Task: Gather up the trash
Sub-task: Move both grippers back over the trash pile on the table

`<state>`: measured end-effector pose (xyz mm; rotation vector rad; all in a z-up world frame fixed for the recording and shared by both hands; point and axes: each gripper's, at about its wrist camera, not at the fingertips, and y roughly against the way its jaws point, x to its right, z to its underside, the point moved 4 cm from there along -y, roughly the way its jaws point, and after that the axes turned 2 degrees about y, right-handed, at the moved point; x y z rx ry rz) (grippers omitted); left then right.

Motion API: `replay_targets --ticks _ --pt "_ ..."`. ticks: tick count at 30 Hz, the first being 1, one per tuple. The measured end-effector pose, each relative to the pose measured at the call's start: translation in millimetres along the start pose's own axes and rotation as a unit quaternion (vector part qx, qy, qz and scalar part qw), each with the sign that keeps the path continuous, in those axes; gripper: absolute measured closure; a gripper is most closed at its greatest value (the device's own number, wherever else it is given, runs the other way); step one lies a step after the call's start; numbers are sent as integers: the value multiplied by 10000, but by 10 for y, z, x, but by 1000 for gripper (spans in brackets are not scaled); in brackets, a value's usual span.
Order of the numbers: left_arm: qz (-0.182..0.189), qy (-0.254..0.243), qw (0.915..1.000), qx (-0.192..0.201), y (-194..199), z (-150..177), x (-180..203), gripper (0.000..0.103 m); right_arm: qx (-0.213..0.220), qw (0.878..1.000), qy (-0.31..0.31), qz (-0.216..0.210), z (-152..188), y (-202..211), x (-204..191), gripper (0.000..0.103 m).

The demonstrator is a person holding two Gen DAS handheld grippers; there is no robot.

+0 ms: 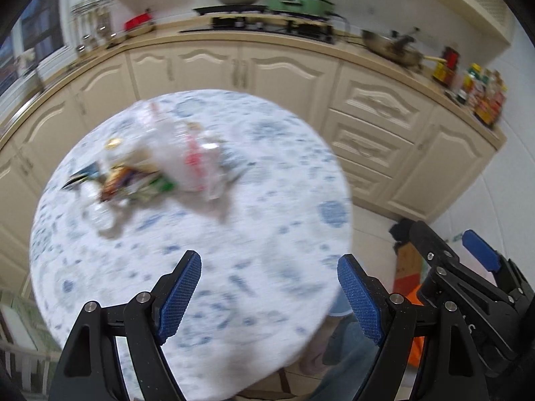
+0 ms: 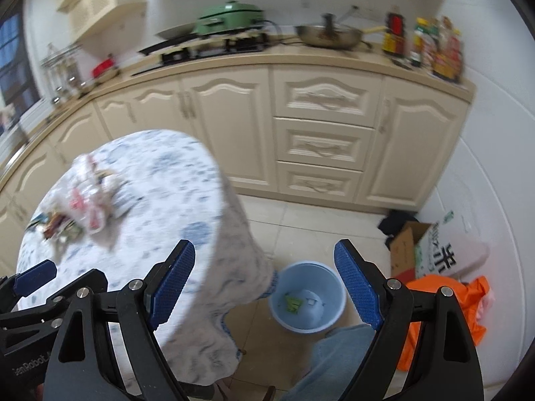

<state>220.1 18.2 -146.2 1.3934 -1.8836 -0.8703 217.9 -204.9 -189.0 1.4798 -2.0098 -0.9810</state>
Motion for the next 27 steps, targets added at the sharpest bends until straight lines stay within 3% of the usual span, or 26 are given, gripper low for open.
replay_targets --ticks 9,16,25,27 --pt "-410 849 9955 -106 49 -28 -803 23 -65 9964 610 -586 -26 -87 -784 16" --pt "-647 1438 9872 -226 -61 -94 -1414 23 -191 9926 922 -768 -61 -260 -1255 14" --pt "-674 1987 9768 -421 -532 -339 -1982 23 -353 9884 1214 -841 -174 -551 -1704 12" --pt "-627 2086 9748 -478 -685 -417 -2080 23 -319 9874 1338 -777 -207 -595 -1775 8"
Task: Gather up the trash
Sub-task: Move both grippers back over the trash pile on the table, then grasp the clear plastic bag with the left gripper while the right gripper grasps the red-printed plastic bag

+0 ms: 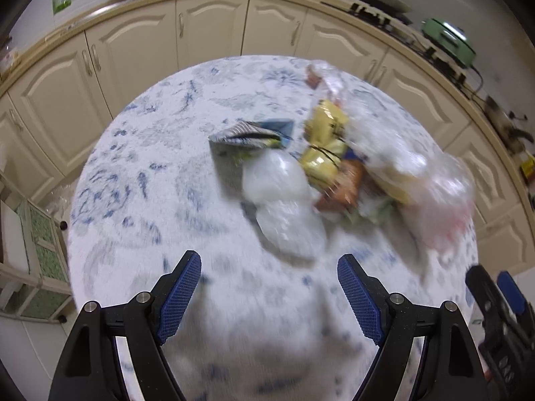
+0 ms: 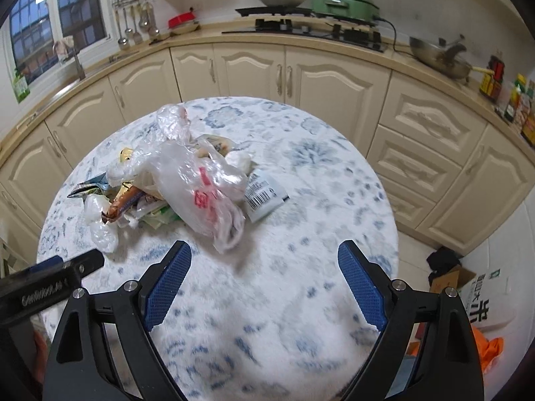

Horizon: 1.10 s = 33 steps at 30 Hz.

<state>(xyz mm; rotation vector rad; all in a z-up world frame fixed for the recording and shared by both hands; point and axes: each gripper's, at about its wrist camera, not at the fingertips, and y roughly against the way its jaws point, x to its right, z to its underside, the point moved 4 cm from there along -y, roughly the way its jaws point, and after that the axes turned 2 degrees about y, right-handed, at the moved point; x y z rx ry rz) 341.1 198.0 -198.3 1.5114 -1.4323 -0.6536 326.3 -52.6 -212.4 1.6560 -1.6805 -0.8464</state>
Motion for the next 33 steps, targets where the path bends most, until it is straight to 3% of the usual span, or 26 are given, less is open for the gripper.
replay_targets --ticks 5,6,7,8,9,10,16,17,18,20,26,33 --pt "268 247 9993 -101 -326 -256 -58 23 -59 9997 252 27 -160 -184 -112 6" --pt "316 259 9991 -138 -384 -286 -54 28 -89 9995 300 37 -197 -237 -140 5" --pt "340 266 9989 -193 -458 -318 -59 36 -113 9993 341 57 -221 -282 -162 5" --pt "345 269 9988 -216 -520 -329 -83 50 -131 9992 384 70 -252 -322 -185 5" --pt "200 222 9995 -94 -539 -359 -114 72 -146 9989 429 72 -279 -366 -214 5" --pt "44 204 9998 -43 -548 -388 -134 73 -170 9987 474 62 -300 -414 -253 5" --pt "95 -11 10000 21 -595 -427 -162 74 -321 9973 642 -124 -385 -677 -467 5" --pt "90 -31 10000 27 -594 -426 -169 74 -328 9972 653 -155 -390 -707 -491 9" --pt "88 -38 10000 28 -596 -431 -182 74 -352 9971 644 -220 -388 -728 -508 30" --pt "52 -79 9999 37 -596 -413 -207 74 -463 9968 527 -374 -371 -751 -514 51" --pt "-129 -341 9992 169 -372 -244 -114 74 -233 9978 54 -624 -385 -607 -375 56" --pt "90 -477 9982 358 -68 -125 -13 74 -67 9975 -175 -680 -370 -367 -226 56"
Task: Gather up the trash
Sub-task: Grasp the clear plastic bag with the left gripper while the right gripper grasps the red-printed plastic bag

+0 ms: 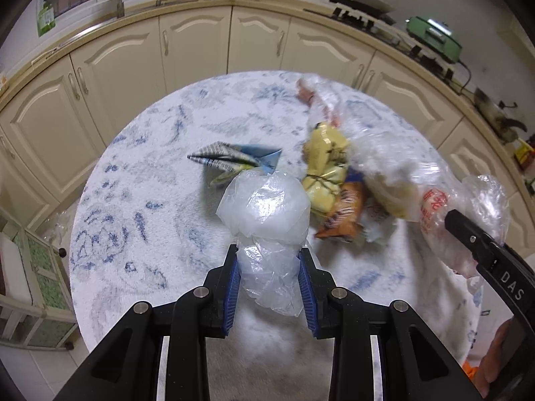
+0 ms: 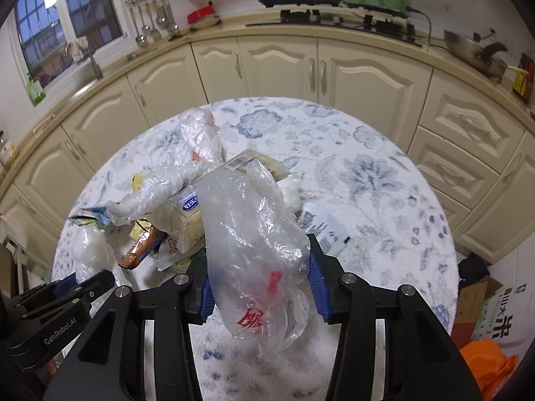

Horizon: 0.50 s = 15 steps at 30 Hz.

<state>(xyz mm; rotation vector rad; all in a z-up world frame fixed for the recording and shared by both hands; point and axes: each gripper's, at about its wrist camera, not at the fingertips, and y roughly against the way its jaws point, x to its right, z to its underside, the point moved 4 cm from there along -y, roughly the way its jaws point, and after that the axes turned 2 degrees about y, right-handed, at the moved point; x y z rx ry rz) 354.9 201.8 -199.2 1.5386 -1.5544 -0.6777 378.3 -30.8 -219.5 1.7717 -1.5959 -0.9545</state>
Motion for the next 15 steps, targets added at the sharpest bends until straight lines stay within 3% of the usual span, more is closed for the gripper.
replay_targets --ticks 15 --pt "128 -358 9987 336 593 270 359 78 374 9987 -338 70 144 561 399 56"
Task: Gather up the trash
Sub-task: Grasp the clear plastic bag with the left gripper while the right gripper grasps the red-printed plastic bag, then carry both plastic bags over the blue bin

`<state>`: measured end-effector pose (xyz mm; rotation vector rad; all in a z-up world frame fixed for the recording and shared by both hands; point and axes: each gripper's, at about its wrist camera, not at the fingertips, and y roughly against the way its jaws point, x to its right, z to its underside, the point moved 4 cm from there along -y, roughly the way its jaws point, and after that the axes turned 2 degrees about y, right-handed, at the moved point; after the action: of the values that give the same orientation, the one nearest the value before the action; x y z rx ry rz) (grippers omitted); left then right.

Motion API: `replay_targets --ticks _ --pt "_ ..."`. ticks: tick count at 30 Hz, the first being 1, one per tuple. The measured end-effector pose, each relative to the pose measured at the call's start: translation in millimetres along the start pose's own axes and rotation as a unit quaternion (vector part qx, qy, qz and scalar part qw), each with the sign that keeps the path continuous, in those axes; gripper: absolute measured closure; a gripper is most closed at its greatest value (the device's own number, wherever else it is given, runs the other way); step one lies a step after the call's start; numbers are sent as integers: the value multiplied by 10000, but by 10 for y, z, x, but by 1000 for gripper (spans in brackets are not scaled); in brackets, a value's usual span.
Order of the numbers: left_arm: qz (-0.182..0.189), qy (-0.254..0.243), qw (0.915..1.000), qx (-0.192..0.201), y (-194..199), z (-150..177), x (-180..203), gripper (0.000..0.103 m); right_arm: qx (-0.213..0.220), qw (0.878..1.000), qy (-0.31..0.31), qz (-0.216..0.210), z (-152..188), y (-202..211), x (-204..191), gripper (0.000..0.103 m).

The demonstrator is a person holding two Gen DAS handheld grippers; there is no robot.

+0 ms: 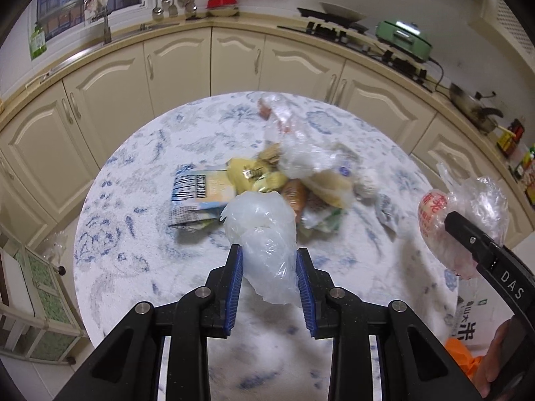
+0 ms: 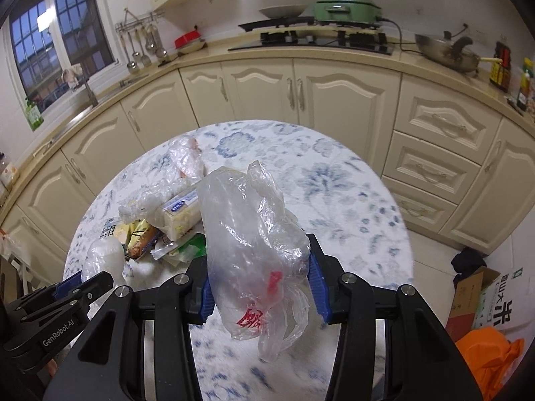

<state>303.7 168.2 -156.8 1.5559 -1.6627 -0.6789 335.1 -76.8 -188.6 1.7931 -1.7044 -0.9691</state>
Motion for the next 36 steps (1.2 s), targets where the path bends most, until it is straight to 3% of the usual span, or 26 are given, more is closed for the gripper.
replay_targets --ticks 20,28,36 --pt "296 -735 9966 215 483 284 754 81 312 9982 -500 101 171 526 615 57" --pt "595 -1206 9908 160 462 441 1331 81 428 9934 -975 420 342 791 1196 57" --pt "955 -1855 9780 -62 354 707 2048 81 441 9846 -1484 814 553 986 1873 57"
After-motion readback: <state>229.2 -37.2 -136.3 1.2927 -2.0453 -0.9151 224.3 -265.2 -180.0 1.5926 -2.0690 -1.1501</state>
